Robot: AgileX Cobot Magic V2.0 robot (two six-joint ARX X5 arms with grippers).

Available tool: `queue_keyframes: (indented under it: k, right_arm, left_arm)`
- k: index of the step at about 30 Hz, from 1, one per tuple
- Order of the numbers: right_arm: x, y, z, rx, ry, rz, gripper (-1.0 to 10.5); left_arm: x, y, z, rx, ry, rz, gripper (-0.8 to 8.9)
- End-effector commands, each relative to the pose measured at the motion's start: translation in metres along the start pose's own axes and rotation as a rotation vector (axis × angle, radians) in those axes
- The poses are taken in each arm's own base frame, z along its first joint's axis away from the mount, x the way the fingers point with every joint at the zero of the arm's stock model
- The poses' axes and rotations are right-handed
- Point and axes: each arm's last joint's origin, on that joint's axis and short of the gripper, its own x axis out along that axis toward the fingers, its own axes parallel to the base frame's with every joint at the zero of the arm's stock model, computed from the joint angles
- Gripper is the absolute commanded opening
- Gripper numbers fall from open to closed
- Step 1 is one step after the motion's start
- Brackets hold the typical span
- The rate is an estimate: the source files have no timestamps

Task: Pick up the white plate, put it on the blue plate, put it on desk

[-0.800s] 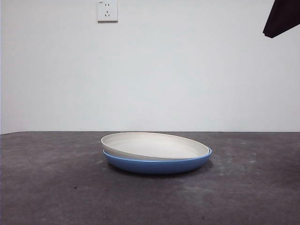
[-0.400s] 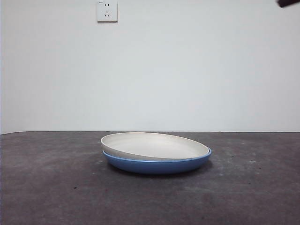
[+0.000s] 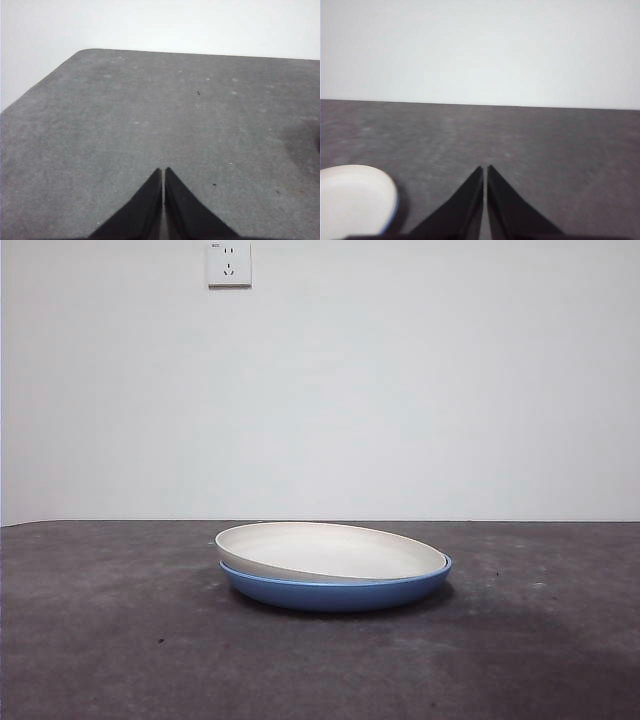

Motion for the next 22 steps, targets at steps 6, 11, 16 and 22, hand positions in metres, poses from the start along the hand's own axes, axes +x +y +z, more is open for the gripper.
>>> queue_keyframes:
  k: [6, 11, 16, 22]
  right_arm:
    - [-0.005, -0.005, -0.033, 0.021, -0.034, -0.101, 0.1]
    - [-0.005, -0.007, -0.05, 0.023, -0.03, -0.114, 0.1]
    - [-0.004, -0.008, -0.064, 0.05, -0.021, -0.121, 0.1]
    - [-0.004, -0.01, -0.075, 0.071, 0.046, -0.157, 0.1]
  left_arm:
    - [0.002, 0.001, -0.007, -0.008, 0.025, 0.009, 0.1]
    - [0.002, 0.001, -0.007, -0.008, 0.025, 0.009, 0.1]
    - [0.002, 0.001, -0.007, -0.008, 0.025, 0.009, 0.1]
    - [0.002, 0.001, -0.007, -0.008, 0.025, 0.009, 0.1]
